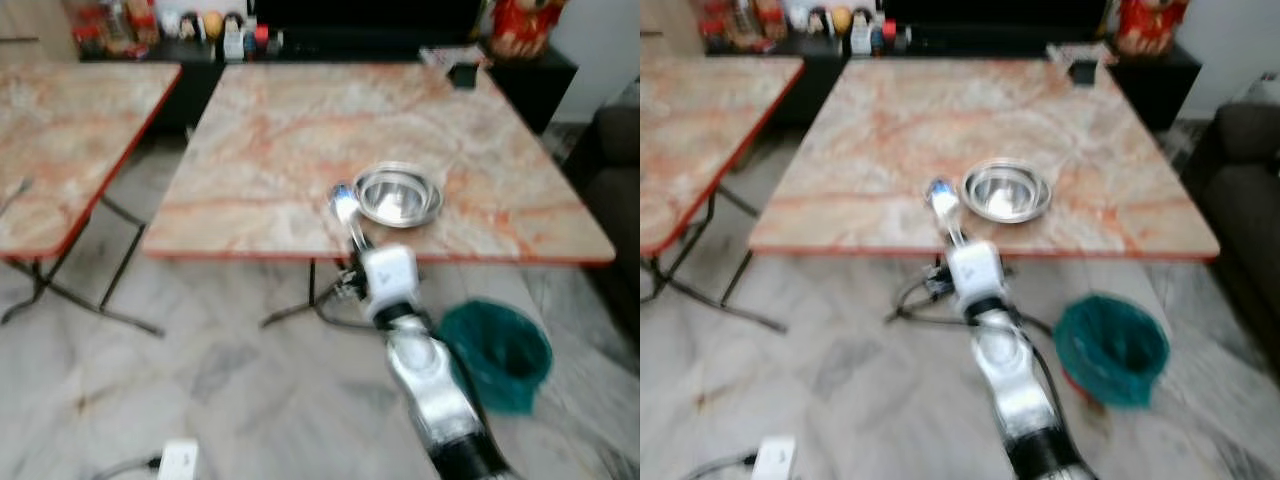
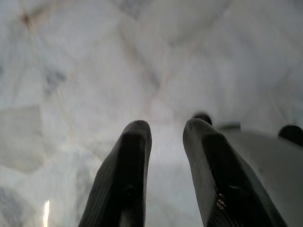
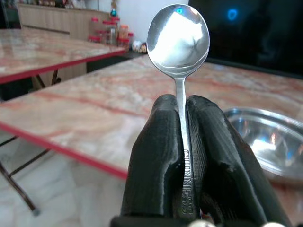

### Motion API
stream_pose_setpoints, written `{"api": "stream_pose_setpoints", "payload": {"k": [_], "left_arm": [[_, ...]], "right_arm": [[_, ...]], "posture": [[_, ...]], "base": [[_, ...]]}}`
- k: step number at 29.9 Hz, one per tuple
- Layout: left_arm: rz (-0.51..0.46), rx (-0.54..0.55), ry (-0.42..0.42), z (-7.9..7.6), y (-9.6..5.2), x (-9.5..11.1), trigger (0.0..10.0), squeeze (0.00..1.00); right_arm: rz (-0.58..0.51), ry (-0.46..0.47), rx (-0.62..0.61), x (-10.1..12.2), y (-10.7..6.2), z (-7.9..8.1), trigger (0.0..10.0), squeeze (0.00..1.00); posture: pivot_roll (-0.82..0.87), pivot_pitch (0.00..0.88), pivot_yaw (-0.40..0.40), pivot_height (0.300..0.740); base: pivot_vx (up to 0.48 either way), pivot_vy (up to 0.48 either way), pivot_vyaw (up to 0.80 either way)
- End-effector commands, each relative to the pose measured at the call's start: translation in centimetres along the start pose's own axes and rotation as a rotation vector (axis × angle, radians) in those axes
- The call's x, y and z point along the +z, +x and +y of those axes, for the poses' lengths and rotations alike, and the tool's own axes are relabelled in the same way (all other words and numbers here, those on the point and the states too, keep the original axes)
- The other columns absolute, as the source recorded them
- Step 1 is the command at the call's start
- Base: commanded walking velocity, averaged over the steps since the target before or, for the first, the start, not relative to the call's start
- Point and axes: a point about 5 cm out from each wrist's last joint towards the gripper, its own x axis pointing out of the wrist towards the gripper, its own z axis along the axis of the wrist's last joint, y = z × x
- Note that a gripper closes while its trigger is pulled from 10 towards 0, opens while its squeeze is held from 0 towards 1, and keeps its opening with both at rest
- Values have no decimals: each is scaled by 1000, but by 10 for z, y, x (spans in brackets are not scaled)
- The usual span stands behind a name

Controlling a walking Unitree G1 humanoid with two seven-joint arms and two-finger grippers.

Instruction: Setting the table

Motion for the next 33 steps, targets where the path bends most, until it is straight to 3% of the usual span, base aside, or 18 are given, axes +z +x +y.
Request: {"api": "stream_pose_setpoints", "payload": {"k": [1, 24, 33], "left_arm": [[2, -6, -7, -4, 0, 0, 10000, 0], [5, -9, -3, -5, 0, 0, 10000, 0], [6, -10, -3, -5, 0, -1, 10000, 0]], "right_arm": [[6, -12, -34, -2, -2, -11, 10000, 0], [21, 6, -40, -4, -1, -12, 10000, 0], [6, 10, -31, -3, 0, -9, 10000, 0]], "posture": [[-5, 52, 18, 740], [-7, 50, 19, 740], [-7, 50, 20, 740]], "base": [[356, 0, 0], [368, 0, 0], [372, 0, -497]]}}
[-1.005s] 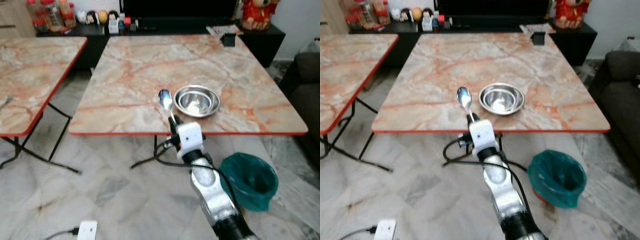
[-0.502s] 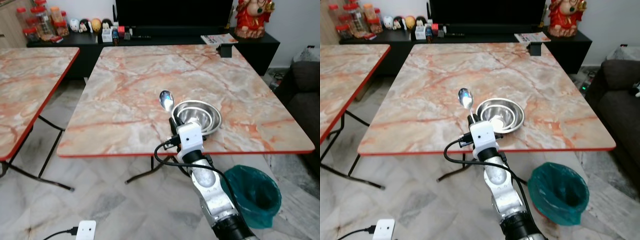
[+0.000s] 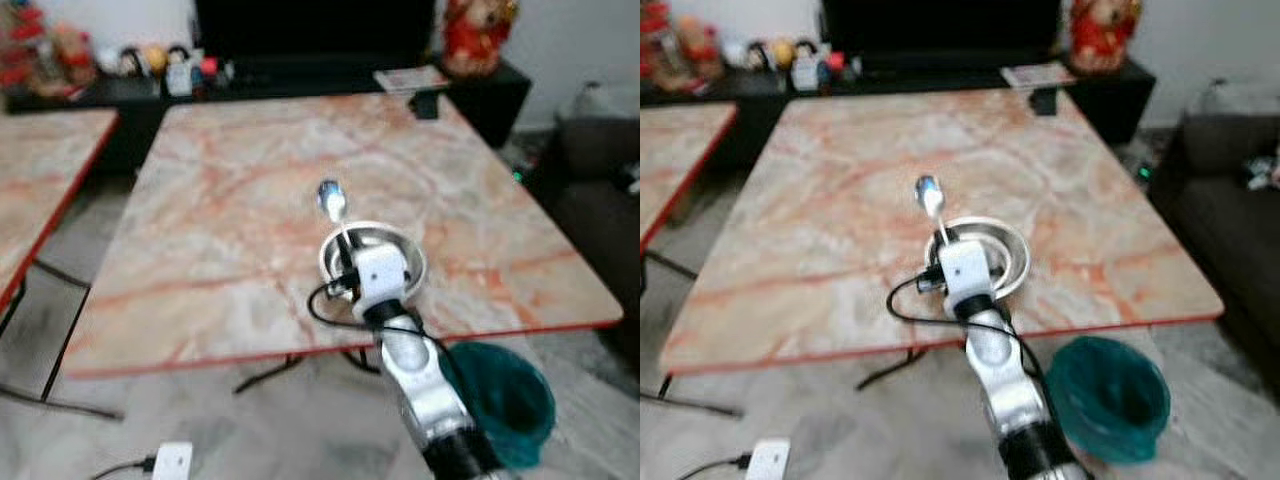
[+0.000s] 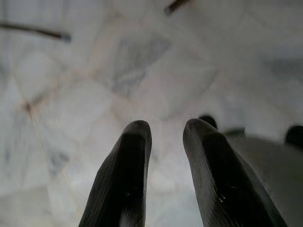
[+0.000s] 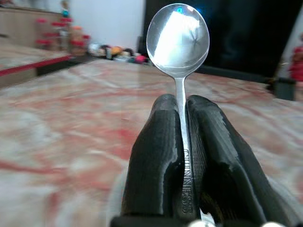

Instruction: Setting the table

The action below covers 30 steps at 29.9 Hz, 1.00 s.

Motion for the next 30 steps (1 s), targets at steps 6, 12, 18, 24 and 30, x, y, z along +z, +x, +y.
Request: {"api": "stream_pose_setpoints", "payload": {"k": [6, 12, 18, 24, 30], "left_arm": [[6, -20, -20, -9, -1, -3, 10000, 0], [-4, -19, -24, -8, -1, -2, 10000, 0], [-2, -16, -1, -8, 0, -1, 10000, 0], [-1, -13, 1, -8, -1, -2, 10000, 0], [1, -12, 3, -8, -1, -2, 10000, 0]], "right_arm": [[-9, 2, -22, 1, -1, -6, 10000, 0], [-8, 3, -19, 0, -1, -5, 10000, 0], [-9, 3, -17, 0, -1, -5, 10000, 0], [-7, 1, -17, 0, -1, -5, 10000, 0], [-3, 1, -15, 0, -1, -5, 10000, 0]], "posture": [[-7, 51, 21, 740], [-8, 51, 21, 740], [-8, 51, 22, 740], [-7, 51, 21, 740], [-8, 51, 21, 740]], "base": [[59, 0, 0], [0, 0, 0], [0, -87, 0], [0, -323, 0], [0, -326, 0]]}}
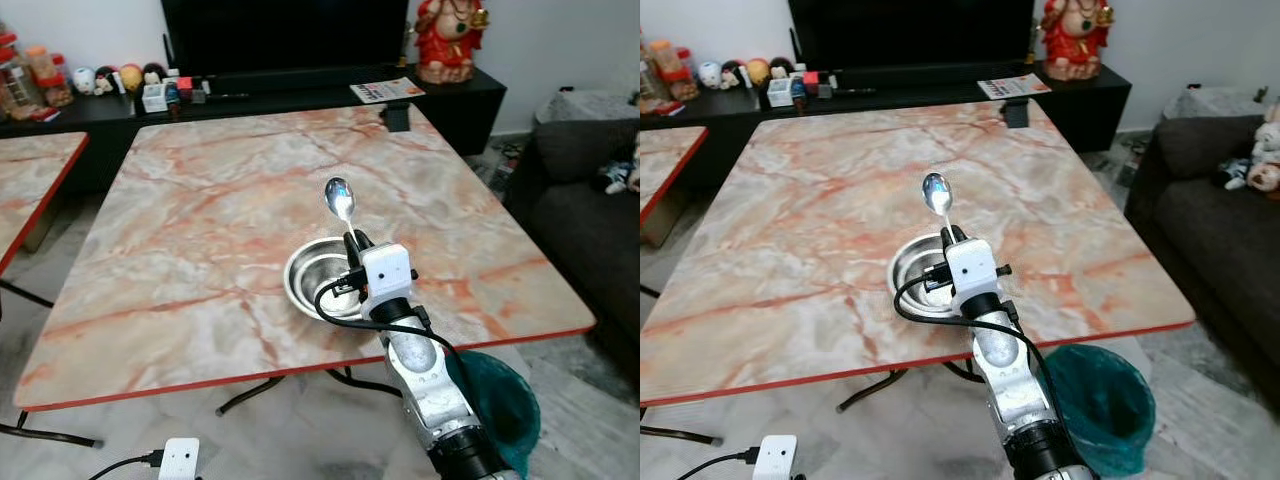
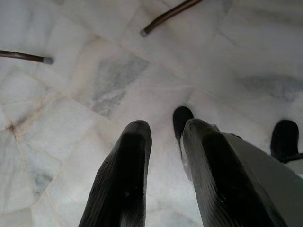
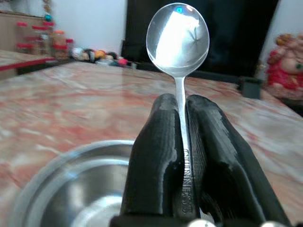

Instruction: Setting the table

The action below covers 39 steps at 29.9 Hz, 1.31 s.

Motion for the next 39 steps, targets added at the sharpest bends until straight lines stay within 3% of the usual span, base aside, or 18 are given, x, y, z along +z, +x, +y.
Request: {"api": "stream_pose_setpoints", "payload": {"k": [1, 7, 19, 33, 39], "left_arm": [[27, 10, 10, 2, -1, -6, 10000, 0], [29, 14, 7, 3, -1, -6, 10000, 0], [26, 27, 10, 4, -1, -6, 10000, 0], [22, 35, 4, 5, -1, -5, 10000, 0], [23, 37, 3, 5, -1, -5, 10000, 0]], "right_arm": [[-8, 10, 9, 3, 2, 4, 10000, 0], [-2, 8, 9, 2, 2, 4, 10000, 0], [4, 7, 12, 1, 2, 4, 10000, 0], [-10, -19, 42, 3, 2, 7, 10000, 0], [-4, 9, 25, 2, 2, 5, 10000, 0]], "posture": [[-8, 51, 21, 740], [-7, 51, 20, 740], [-8, 50, 19, 740], [-8, 48, 18, 740], [-7, 48, 17, 740]], "base": [[0, -341, 0], [0, -336, 0], [0, 0, 0], [347, 0, 0], [391, 0, 0]]}}
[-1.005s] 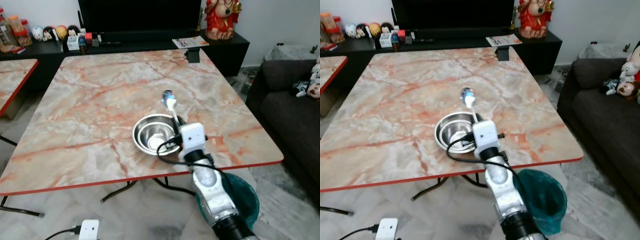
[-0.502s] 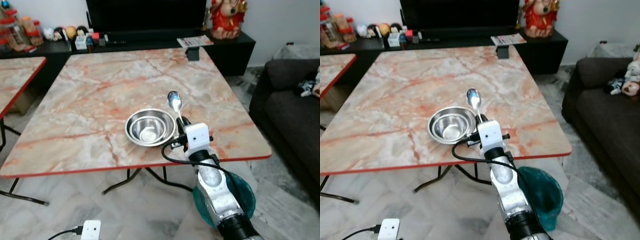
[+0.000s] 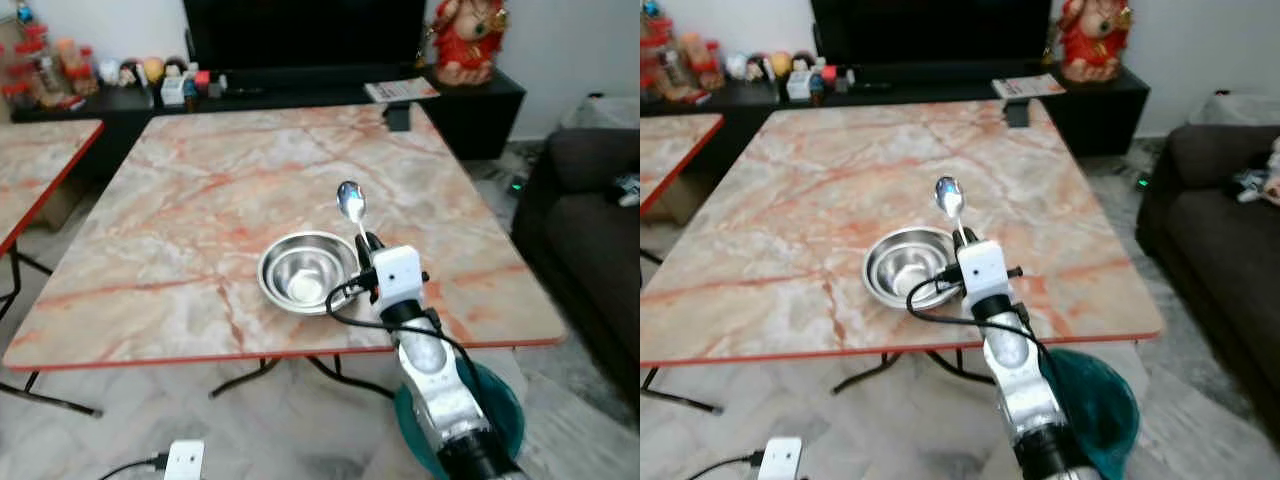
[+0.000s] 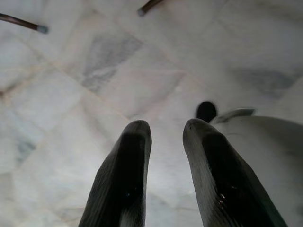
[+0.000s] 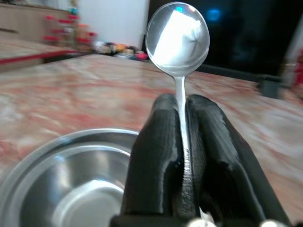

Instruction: Setting the table

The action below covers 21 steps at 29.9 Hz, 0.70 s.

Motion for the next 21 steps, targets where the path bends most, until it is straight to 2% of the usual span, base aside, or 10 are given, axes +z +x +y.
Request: {"api": "stream_pose_setpoints", "payload": {"k": [1, 7, 11, 21], "left_arm": [[2, -5, -2, -4, 1, 2, 10000, 0], [-3, -6, -10, -3, 1, 2, 10000, 0], [-6, -11, -18, -3, 0, 2, 10000, 0], [4, -24, -8, -4, 0, -1, 10000, 0]], "right_arm": [[4, -14, -21, -1, -2, -10, 10000, 0], [-1, -26, -1, -1, -2, -5, 10000, 0], [2, -14, -9, -1, -3, -6, 10000, 0], [121, -54, -102, -21, -17, -27, 10000, 0]], "posture": [[-7, 48, 17, 740], [-7, 48, 17, 740], [-5, 51, 17, 740], [-15, 48, 20, 740]], "base": [[390, 0, 0], [367, 0, 0], [0, 0, 0], [0, 0, 0]]}}
